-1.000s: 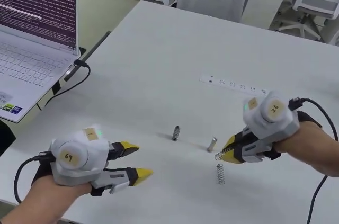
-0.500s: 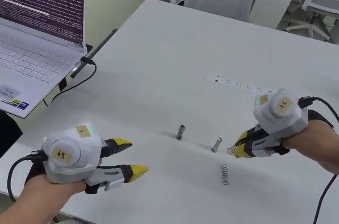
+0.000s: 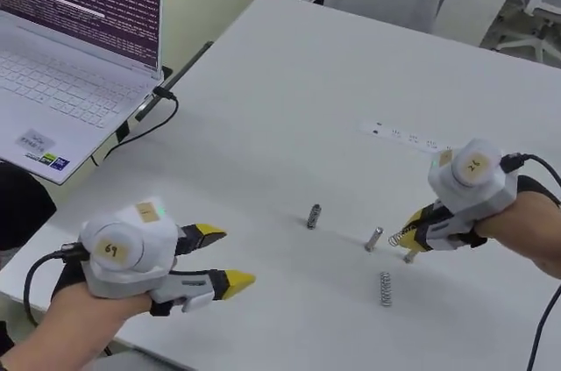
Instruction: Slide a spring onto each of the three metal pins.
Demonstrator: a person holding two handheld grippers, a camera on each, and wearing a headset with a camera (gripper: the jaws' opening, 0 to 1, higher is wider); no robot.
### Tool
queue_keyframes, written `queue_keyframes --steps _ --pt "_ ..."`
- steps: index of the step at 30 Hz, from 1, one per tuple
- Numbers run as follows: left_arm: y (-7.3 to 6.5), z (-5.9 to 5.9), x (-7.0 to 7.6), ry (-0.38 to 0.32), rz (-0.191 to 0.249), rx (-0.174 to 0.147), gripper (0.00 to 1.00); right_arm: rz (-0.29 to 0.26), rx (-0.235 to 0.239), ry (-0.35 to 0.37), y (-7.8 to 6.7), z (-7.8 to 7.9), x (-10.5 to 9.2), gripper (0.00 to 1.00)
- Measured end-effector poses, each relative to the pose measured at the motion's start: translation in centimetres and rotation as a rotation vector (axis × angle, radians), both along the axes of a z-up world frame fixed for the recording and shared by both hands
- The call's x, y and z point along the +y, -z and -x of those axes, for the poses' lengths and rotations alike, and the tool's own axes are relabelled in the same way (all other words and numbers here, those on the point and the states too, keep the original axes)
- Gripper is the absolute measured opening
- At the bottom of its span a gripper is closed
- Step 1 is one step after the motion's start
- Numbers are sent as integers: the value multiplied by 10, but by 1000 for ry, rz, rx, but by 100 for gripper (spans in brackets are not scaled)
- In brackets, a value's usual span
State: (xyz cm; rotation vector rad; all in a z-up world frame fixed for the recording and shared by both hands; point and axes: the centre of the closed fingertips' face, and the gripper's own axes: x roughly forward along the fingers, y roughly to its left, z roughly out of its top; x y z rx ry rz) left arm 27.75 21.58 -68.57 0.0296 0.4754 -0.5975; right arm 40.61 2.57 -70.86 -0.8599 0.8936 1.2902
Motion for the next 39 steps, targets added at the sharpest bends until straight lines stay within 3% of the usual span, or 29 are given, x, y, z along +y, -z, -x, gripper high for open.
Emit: queue_keyframes --steps 17,39 --pt "5 1 0 -22 13 29 47 37 -9 -18 12 -24 9 8" --pt "7 2 4 -50 22 41 47 102 -7 -97 30 -33 15 8"
